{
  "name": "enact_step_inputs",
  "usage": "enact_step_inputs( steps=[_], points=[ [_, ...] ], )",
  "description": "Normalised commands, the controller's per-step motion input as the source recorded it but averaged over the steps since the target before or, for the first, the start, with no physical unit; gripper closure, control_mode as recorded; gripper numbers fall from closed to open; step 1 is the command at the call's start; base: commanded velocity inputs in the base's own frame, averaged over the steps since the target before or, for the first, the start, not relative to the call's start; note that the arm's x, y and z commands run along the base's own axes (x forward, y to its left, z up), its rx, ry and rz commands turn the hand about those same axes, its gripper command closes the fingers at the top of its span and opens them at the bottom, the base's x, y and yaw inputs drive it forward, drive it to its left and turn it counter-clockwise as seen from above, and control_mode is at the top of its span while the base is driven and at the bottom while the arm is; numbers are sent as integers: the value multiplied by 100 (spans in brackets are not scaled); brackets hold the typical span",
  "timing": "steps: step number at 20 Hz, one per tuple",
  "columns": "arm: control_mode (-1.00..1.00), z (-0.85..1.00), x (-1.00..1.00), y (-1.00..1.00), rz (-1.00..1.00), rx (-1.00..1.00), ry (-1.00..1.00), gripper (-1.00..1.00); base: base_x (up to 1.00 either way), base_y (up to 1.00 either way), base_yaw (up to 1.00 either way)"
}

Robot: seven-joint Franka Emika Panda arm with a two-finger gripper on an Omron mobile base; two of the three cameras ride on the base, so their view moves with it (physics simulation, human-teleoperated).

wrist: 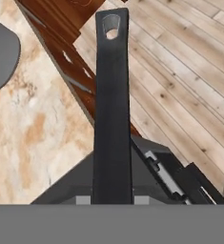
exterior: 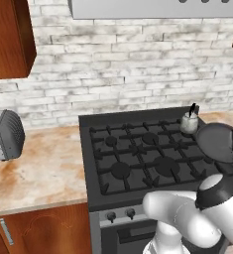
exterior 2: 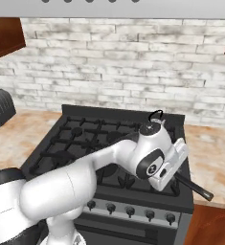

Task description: Pick the pan from the cabinet and place it on the stove. Then turn on the stove burner for the pan.

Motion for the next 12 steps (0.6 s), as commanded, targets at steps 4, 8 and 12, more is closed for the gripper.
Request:
enact_step_inputs(
  steps=[4, 8, 12],
  points=[
    [-100, -41, 14, -14, 2, 0, 8, 100, 0, 0, 0],
    [-100, -31, 15, -20, 3, 0, 9, 100, 0, 0, 0],
    [-100, -16, 18, -23, 3, 2, 6, 100, 0, 0, 0]
  ],
)
